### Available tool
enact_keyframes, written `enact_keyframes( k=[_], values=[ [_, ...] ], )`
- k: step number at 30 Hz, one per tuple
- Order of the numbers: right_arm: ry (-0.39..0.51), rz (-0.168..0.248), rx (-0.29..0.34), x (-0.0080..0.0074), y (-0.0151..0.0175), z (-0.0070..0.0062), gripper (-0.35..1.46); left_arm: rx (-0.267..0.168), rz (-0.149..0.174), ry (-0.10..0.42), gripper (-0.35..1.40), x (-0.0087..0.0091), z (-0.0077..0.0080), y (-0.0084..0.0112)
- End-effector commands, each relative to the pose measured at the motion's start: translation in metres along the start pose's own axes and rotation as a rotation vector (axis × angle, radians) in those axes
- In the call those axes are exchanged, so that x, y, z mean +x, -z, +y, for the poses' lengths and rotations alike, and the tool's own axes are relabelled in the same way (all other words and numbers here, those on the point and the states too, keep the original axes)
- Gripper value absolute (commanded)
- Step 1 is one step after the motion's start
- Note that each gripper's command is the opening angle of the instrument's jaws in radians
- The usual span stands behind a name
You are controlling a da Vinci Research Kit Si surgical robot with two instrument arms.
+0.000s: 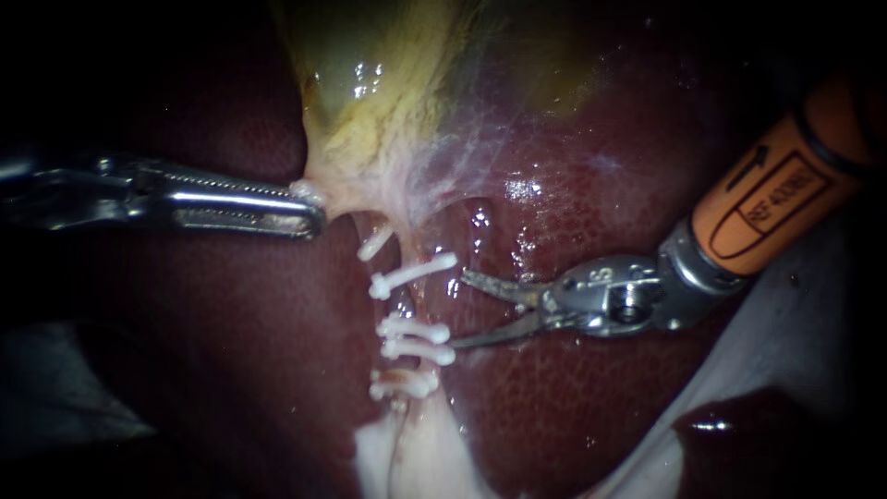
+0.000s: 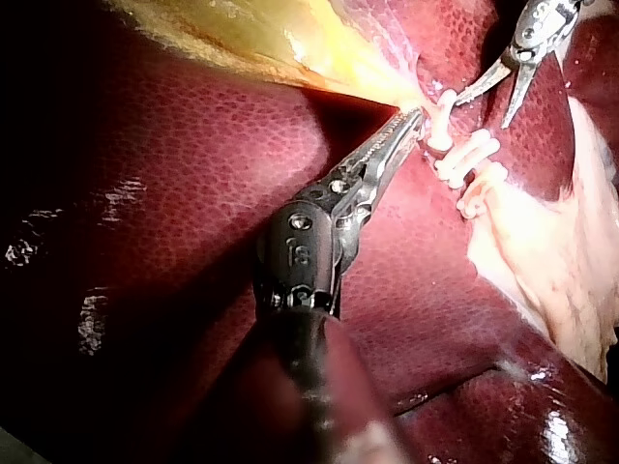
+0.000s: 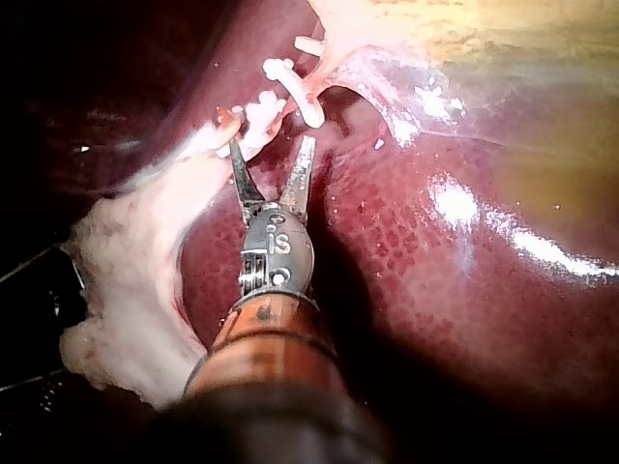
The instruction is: Go to the cutting position right tube
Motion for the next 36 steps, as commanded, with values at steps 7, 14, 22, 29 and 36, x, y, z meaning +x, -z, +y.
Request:
enact_keyframes(
  k=[7,14,22,29,36],
  values=[
    [-0.084,0.0,0.067,-0.0007,-0.0021,0.0018,1.45,0.0,0.0,0.0,-0.35,0.0,0.0,0.0],
    [-0.136,0.055,0.163,0.0003,-0.0037,0.0027,1.45,0.0,0.0,0.0,-0.35,0.0,0.0001,0.0],
    [-0.145,0.093,0.293,0.0014,-0.0053,0.0029,1.43,0.0,0.0,0.0,-0.35,0.0,0.0001,0.0],
    [-0.124,0.11,0.382,0.0021,-0.0066,0.0022,1.42,0.001,0.0,0.0,-0.35,0.0,0.0001,-0.0001],
    [-0.116,0.148,0.374,0.0033,-0.0086,0.0017,1.4,0.001,0.0,-0.001,-0.35,0.0,0.0001,-0.0002]
  ],
)
